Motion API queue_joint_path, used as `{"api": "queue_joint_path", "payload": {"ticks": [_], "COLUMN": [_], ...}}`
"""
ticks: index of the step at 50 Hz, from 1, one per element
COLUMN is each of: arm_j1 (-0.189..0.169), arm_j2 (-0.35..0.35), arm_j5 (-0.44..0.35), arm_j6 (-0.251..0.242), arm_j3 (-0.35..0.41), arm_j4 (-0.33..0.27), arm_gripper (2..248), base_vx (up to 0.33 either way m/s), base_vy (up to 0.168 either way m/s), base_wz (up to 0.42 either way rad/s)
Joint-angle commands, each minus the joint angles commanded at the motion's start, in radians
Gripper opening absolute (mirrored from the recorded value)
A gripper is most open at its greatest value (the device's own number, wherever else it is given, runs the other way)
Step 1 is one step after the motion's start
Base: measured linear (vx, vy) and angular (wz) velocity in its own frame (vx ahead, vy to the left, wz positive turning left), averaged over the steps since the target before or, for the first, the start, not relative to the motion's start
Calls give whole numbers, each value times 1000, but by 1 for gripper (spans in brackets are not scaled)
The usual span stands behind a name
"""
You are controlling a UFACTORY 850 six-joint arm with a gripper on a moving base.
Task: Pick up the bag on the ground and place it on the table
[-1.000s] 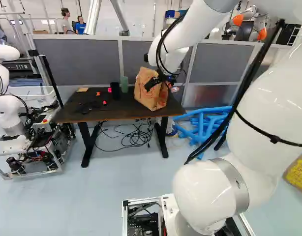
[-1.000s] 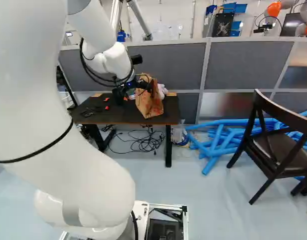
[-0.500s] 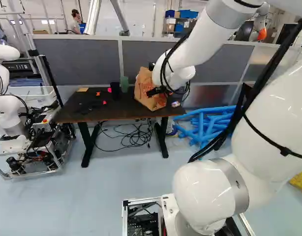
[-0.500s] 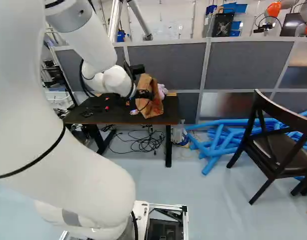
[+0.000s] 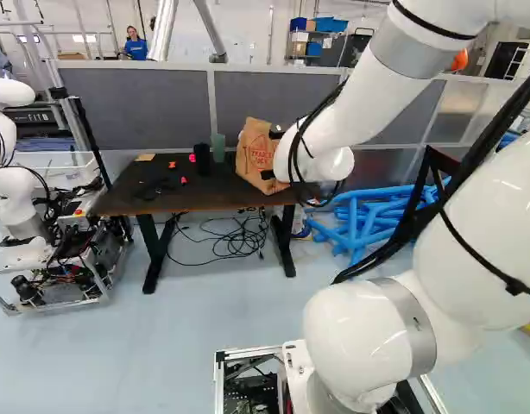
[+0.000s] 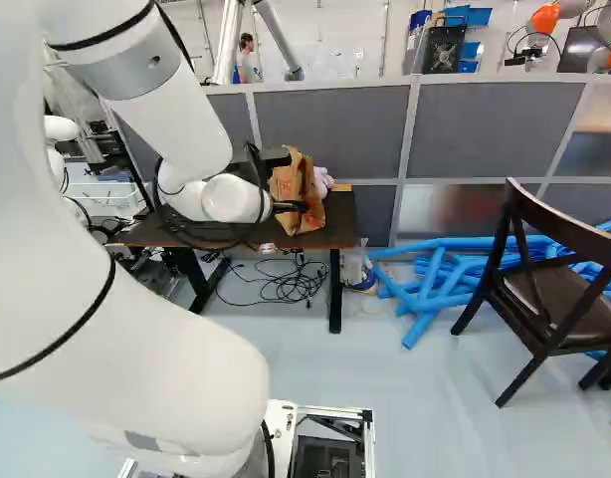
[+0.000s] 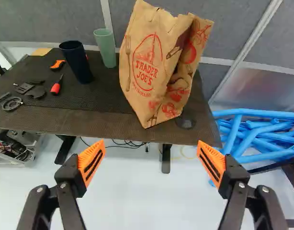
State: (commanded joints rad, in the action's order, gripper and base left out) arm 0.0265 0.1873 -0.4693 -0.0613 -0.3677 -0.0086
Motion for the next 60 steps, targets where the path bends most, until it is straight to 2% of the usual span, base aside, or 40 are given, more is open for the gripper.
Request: {"api": "queue_joint_path", "payload": {"ticks": [30, 60], "arm_j1": [-15, -24], "arm_j2": [53, 84], "arm_j5": [-234, -369], "arm_j6": [36, 56], "arm_j3": [163, 257], "arm_j4": [5, 8], "arm_gripper": [247, 247], "base_vx": [0, 0], "base_vy": [0, 0], "base_wz": [0, 0]}}
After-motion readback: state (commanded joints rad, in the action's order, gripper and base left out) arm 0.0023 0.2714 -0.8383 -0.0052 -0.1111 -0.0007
